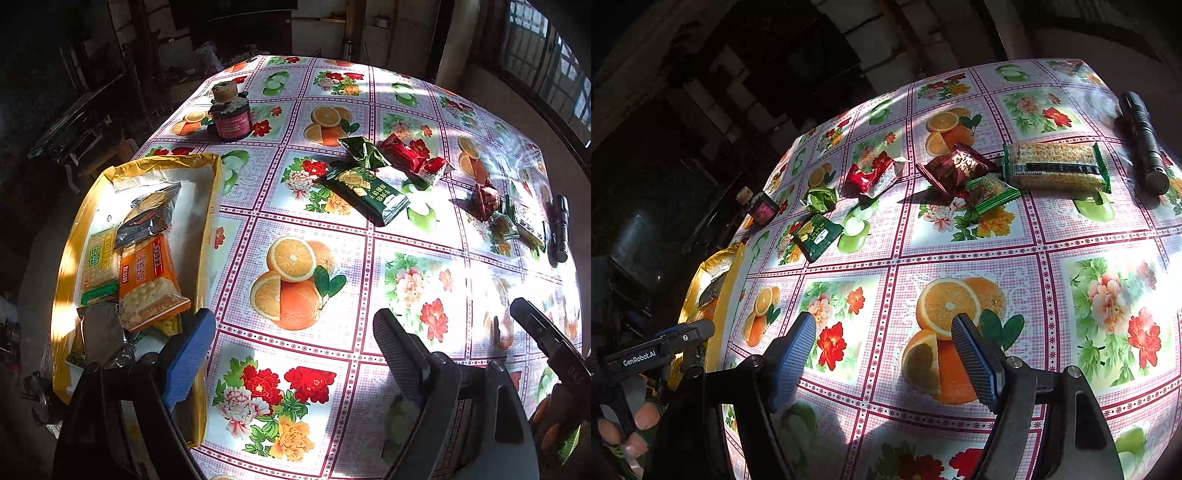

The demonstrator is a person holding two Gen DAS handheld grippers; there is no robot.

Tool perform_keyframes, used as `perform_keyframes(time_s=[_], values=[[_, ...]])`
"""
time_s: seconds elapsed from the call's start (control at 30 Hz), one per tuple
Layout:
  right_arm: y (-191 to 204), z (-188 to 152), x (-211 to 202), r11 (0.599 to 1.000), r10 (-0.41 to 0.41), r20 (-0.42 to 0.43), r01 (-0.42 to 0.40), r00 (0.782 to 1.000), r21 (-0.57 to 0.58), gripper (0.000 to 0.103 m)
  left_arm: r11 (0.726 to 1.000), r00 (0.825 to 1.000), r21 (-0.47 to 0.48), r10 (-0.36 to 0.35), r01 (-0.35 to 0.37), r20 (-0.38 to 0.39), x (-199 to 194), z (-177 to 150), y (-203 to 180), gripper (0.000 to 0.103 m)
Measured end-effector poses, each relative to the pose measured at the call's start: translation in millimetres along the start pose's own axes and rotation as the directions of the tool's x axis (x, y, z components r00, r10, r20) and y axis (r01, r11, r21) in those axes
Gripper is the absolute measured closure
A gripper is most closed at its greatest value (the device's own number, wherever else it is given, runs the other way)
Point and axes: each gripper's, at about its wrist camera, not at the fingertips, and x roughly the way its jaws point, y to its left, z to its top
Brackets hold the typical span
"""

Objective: Organize snacks
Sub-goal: 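Move both tools away from the tray toward the remaining packets, then grasp the green cracker packet with the left tool while the right tool grasps the dark red packet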

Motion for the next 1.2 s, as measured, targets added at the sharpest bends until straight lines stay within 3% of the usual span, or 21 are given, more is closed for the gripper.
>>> perform_keyframes(time_s=[0.4,0.63,0.93,1.2], values=[[-27.6,17.9,-1.7,0.999,-0.024,0.042,0.022,0.999,0.034,0.023,1.000,0.999,0.015,-0.023,0.023,-0.024,16.2,21.9,-38.1,0.017],[-20.2,43.4,12.4,0.999,-0.041,0.058,0.041,0.997,0.001,0.023,0.997,0.997,-0.081,-0.024,0.018,-0.080,51.8,51.3,-42.1,0.017],[-20.6,61.3,32.2,0.999,-0.044,0.063,0.044,0.997,-0.001,0.023,0.993,0.994,-0.113,-0.035,0.024,-0.099,76.0,74.4,-58.7,0.017],[-24.1,90.4,58.5,0.996,-0.085,0.071,0.085,0.994,0.011,0.023,0.975,0.990,-0.222,-0.055,0.025,-0.130,108.6,100.3,-58.2,0.017]])
